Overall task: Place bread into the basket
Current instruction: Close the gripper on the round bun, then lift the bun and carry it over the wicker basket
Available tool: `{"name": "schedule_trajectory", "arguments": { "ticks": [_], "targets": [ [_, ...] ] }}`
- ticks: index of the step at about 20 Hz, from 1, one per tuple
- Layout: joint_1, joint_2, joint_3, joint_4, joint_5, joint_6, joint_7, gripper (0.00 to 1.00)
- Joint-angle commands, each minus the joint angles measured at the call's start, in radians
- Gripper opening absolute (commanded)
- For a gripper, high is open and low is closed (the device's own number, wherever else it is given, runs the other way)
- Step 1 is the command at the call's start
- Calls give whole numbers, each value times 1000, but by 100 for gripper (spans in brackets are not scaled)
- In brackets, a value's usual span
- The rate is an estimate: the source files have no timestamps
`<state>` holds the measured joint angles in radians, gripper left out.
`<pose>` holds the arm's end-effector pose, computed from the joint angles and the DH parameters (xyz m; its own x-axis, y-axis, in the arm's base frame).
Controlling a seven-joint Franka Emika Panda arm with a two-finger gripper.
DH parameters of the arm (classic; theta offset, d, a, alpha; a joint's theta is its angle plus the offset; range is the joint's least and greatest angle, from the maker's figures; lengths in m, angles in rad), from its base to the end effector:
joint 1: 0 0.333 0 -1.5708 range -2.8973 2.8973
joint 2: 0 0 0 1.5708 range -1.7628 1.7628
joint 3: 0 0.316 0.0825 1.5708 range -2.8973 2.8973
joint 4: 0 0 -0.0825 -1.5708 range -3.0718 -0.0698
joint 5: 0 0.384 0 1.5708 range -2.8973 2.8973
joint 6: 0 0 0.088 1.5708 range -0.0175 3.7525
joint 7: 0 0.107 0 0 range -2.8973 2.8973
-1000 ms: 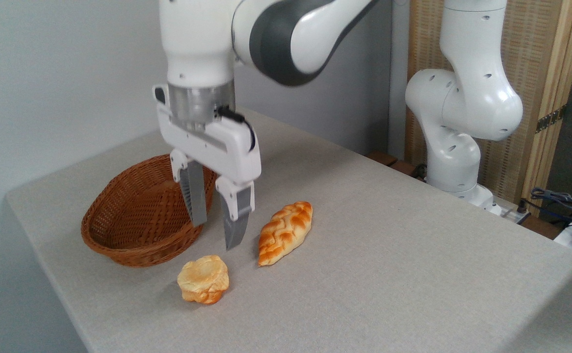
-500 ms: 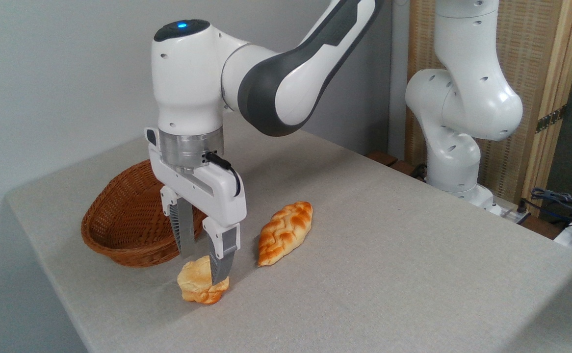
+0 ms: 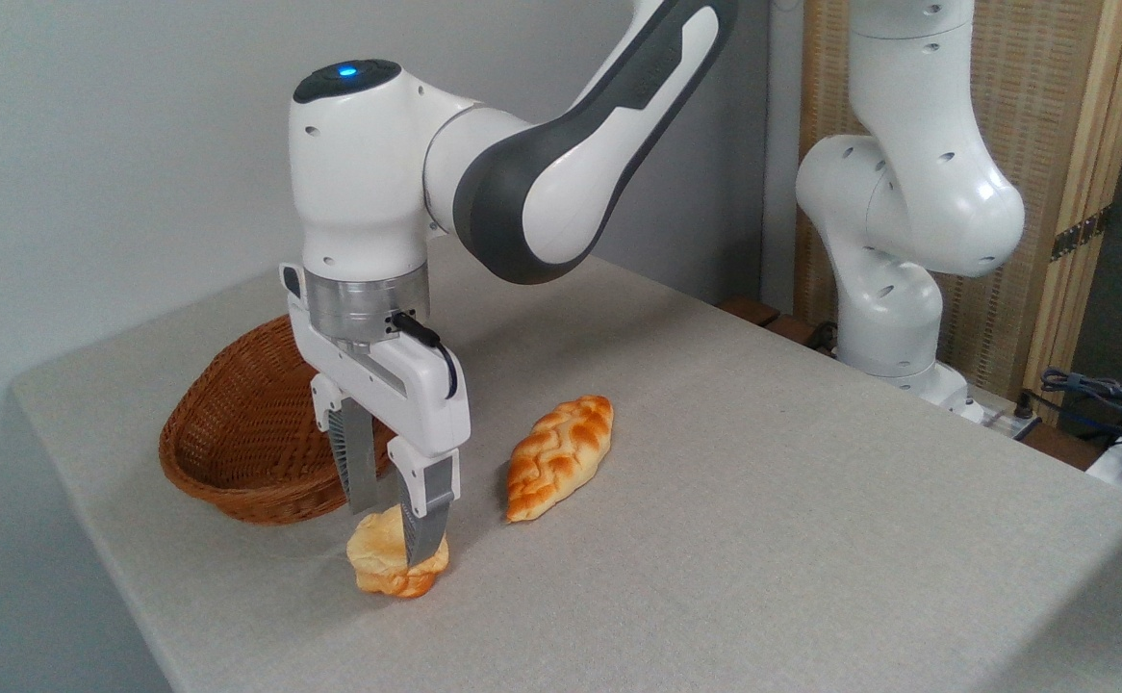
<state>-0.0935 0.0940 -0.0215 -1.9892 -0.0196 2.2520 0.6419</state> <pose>0.5877 -0.0682 0.4328 0.7226 -0.6757 0.1459 -0.6713 -0.7363 -0.0852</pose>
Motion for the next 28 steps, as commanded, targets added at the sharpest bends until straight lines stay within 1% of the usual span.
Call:
{"name": "schedule_trajectory", "arguments": {
  "ticks": [1, 8, 9, 11, 18, 19, 21, 22, 23, 28],
  "targets": [
    [-2, 9, 6, 6, 1, 15, 45, 100],
    [0, 9, 14, 12, 3, 14, 71, 100],
    [0, 7, 14, 12, 7, 12, 76, 100],
    [0, 6, 12, 10, 33, 8, 76, 100],
    [-2, 24, 6, 9, 36, 9, 75, 100],
    [-2, 24, 6, 9, 36, 9, 73, 94],
    [-2, 24, 5, 10, 35, 9, 73, 65],
    [-2, 23, 5, 10, 33, 9, 73, 57],
    [-2, 23, 5, 12, 33, 9, 74, 54],
    [-2, 20, 5, 12, 33, 9, 75, 54]
  ]
}}
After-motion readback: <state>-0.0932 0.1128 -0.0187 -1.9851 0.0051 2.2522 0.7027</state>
